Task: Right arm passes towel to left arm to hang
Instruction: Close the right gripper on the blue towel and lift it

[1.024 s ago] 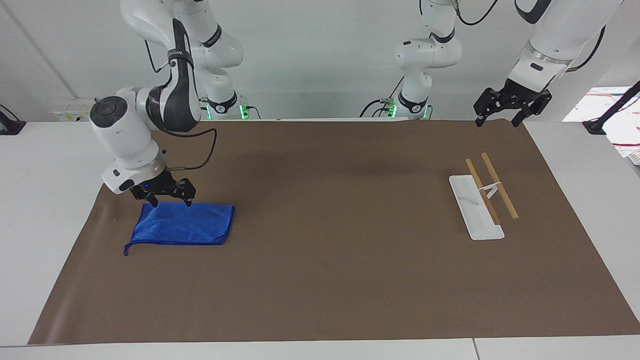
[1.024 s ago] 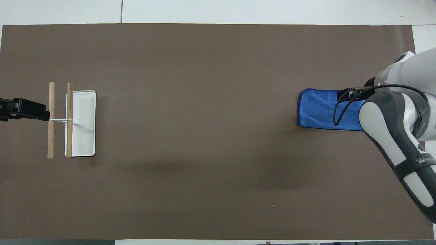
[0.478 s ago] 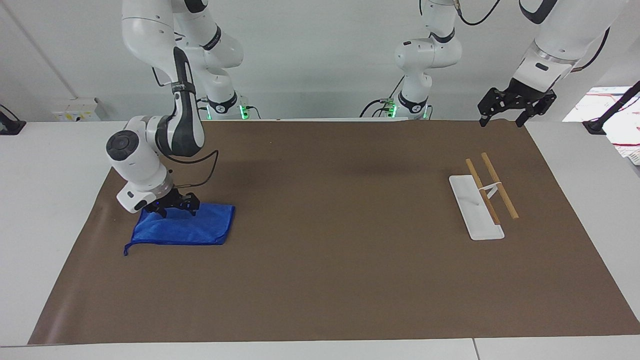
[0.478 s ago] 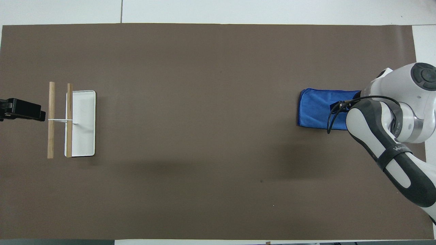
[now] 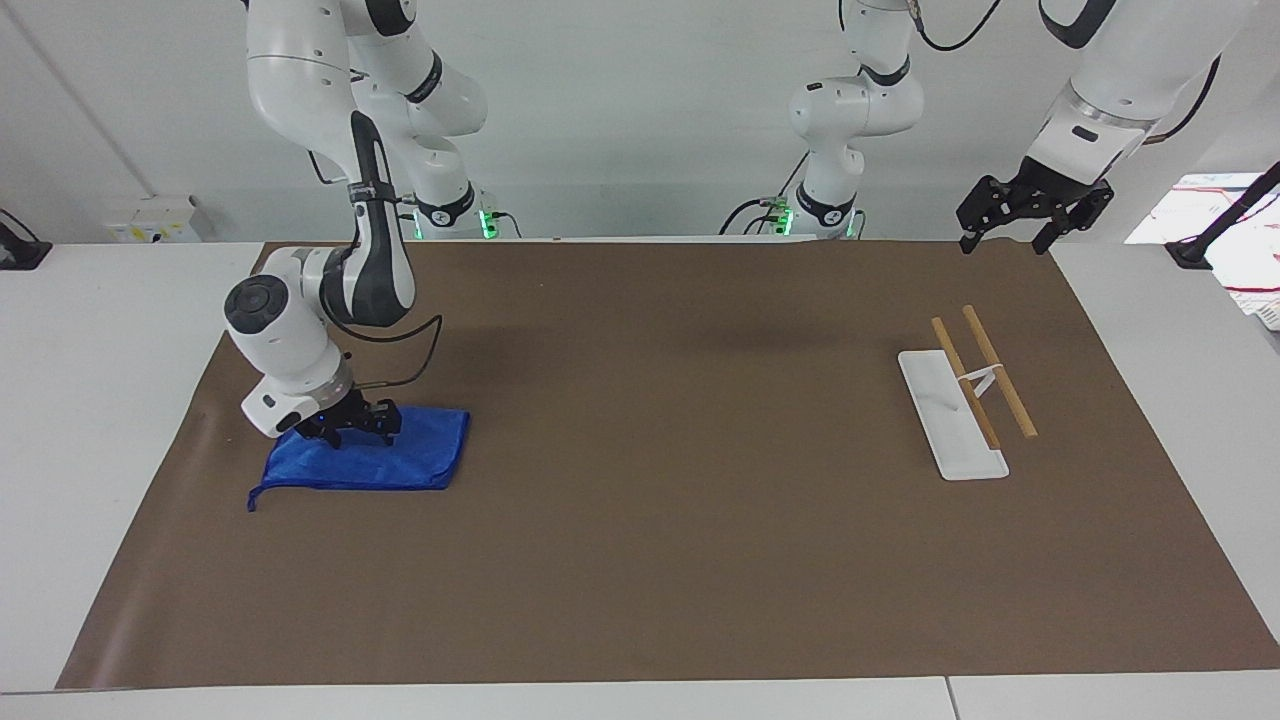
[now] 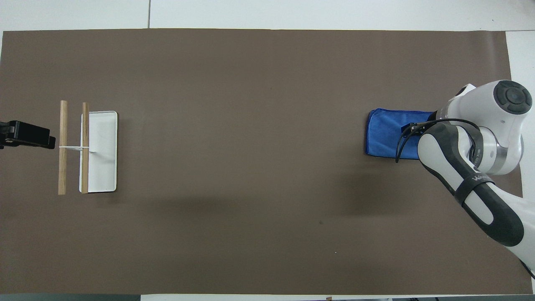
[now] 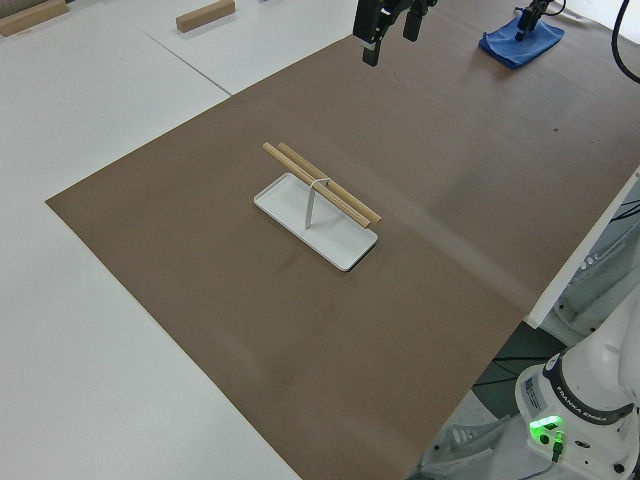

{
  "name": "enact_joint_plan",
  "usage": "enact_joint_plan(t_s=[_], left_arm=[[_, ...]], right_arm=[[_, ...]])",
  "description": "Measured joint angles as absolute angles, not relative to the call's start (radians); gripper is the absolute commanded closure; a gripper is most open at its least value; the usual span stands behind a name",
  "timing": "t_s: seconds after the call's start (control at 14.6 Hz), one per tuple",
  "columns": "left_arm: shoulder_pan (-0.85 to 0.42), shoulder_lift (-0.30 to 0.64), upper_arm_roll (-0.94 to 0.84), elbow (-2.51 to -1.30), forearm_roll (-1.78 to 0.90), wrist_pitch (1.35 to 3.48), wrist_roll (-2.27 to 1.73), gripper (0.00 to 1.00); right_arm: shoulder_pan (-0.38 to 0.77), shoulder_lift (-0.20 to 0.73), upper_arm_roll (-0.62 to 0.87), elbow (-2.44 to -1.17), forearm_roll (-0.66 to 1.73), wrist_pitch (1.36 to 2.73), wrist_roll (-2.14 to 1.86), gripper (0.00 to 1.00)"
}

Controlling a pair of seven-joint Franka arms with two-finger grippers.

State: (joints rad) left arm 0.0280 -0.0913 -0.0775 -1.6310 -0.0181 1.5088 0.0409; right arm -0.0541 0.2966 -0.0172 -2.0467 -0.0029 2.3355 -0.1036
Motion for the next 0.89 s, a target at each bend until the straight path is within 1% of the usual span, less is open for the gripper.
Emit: enact_joint_plan(t_s=[0.07,0.2,0.34,0.41,0.55,0.61,0.75,0.89], left_arm=[[0.028,-0.091,-0.078,-1.632,-0.018,1.509,0.041,0.0],[0.028,-0.091,-0.078,-1.633,-0.018,1.509,0.041,0.0],[0.028,-0.091,-0.078,-1.633,-0.018,1.509,0.041,0.0],[0.028,-0.091,-0.078,-1.634,-0.018,1.509,0.041,0.0],[0.028,-0.091,-0.078,-1.636,-0.018,1.509,0.041,0.0],[0.028,-0.091,-0.078,-1.637,-0.018,1.509,0.042,0.0],[0.028,-0.091,-0.078,-1.64,-0.018,1.509,0.042,0.0],[0.028,-0.091,-0.078,-1.644,-0.018,1.513,0.042,0.0]], right_arm=[[-0.054,0.3,-0.017,-2.051,-0.003,2.338,-0.104,0.16],[-0.056,0.302,-0.018,-2.065,-0.003,2.362,-0.104,0.28],[-0.057,0.3,-0.018,-2.082,-0.003,2.39,-0.104,0.52],[-0.057,0.298,-0.018,-2.085,-0.003,2.394,-0.104,0.69],[-0.057,0.294,-0.018,-2.085,-0.003,2.395,-0.104,0.97],[-0.057,0.292,-0.018,-2.084,-0.003,2.392,-0.104,1.0],[-0.057,0.289,-0.018,-2.067,-0.003,2.36,-0.104,1.0],[-0.056,0.289,-0.017,-2.033,-0.003,2.296,-0.104,1.0]])
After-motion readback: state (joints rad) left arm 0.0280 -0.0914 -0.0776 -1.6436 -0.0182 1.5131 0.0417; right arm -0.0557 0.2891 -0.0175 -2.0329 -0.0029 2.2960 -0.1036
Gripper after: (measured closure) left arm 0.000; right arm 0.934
